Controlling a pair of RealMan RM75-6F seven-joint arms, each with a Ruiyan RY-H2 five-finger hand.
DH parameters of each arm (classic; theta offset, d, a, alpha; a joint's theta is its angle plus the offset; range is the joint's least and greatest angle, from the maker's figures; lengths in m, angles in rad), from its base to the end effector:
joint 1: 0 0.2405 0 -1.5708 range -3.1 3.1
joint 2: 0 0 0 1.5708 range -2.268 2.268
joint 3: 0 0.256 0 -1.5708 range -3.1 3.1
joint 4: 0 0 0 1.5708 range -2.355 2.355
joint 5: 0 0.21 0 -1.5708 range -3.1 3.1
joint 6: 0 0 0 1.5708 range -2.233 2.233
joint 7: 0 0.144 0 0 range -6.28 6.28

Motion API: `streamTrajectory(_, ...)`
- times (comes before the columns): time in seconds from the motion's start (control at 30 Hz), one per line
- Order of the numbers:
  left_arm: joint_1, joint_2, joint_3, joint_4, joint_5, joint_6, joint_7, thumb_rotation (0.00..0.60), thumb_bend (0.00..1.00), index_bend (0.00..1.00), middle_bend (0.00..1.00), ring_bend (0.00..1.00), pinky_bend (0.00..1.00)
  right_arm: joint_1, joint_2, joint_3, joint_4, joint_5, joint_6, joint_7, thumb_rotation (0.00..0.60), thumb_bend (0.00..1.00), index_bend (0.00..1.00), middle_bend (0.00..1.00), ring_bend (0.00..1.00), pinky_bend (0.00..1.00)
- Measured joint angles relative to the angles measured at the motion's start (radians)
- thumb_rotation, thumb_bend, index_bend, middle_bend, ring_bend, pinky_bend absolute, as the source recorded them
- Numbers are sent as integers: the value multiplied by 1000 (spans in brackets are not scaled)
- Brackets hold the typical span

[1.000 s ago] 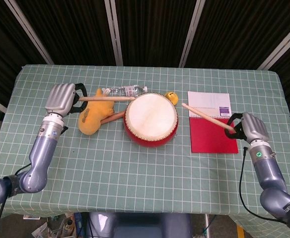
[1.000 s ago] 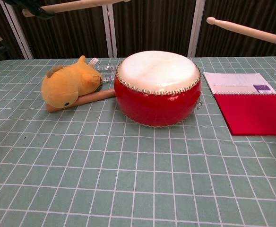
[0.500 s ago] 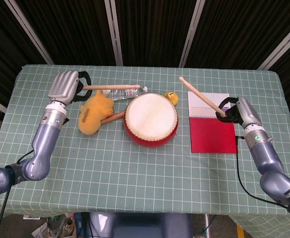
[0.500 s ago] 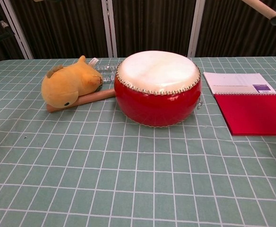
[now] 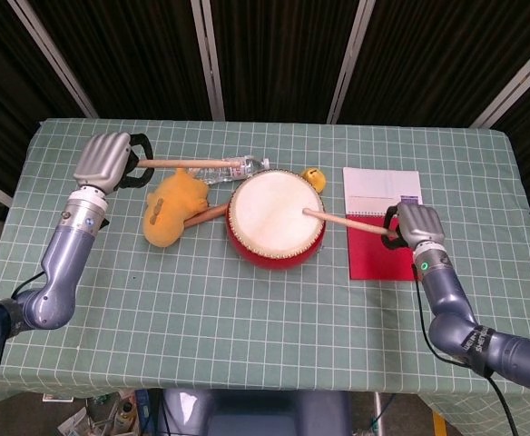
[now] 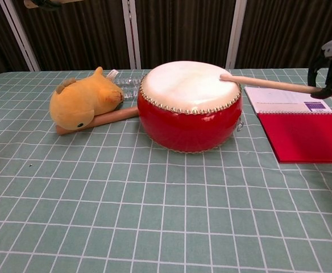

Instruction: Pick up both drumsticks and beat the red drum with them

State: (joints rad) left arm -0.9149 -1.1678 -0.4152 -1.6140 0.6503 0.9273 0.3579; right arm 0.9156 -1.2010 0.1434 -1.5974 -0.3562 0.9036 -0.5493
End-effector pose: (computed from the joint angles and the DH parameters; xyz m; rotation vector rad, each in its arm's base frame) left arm -0.1003 0.4334 0.1451 -1.4943 -0.9938 -1.0448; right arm -0.2005 -0.3958 0.0952 1.5157 -1.1474 0.5235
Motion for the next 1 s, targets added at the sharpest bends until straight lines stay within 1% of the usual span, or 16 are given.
streamTrajectory(0.07,2,2,7,-1,1,4,-4,600,597,758,1000,1000,1000,14,-41,-46,28,-35,79,-106,600,748,964,1000,1000,1000)
streamTrajectory(0.13,2,2,13,-6,2,11,-5,600,597,758,1000,1000,1000,20,-73,-72,47,-67,175,-201,600,748,965,1000,1000,1000)
streamTrajectory(0.2,1,1,17,-9,1,17,-4,600,597,758,1000,1000,1000,20,-85,-76,51,-82,236,-244,600,748,965,1000,1000,1000)
streamTrajectory(0.27,-3,-2,20,-15,-2,26,0,600,597,758,1000,1000,1000,17,-88,-70,47,-98,270,-249,600,748,965,1000,1000,1000)
streamTrajectory(0.4,-14,-13,23,-32,-7,47,9,600,597,758,1000,1000,1000,-6,-67,-38,7,-129,310,-154,600,748,965,1000,1000,1000)
streamTrajectory(0.5,-26,-22,26,-48,-10,62,28,600,597,758,1000,1000,1000,-38,-27,5,-61,-141,321,-41,600,748,965,1000,1000,1000)
streamTrajectory(0.63,-49,-50,26,-61,-14,91,49,600,597,758,1000,1000,1000,-103,62,68,-176,-141,303,120,600,748,965,1000,1000,1000)
streamTrajectory(0.7,-62,-69,24,-61,-15,101,57,600,597,758,1000,1000,1000,-137,102,87,-209,-143,285,174,600,748,965,1000,1000,1000)
streamTrajectory(0.73,-72,-83,22,-58,-17,106,62,600,597,758,1000,1000,1000,-157,125,95,-222,-148,268,201,600,748,965,1000,1000,1000)
streamTrajectory(0.83,-105,-123,20,-40,-25,112,87,600,597,758,1000,1000,1000,-192,158,103,-233,-169,234,244,600,748,965,1000,1000,1000)
streamTrajectory(1.0,-171,-194,28,18,-56,104,158,600,597,759,1000,1000,1000,-220,183,108,-225,-192,206,282,600,748,965,1000,1000,1000)
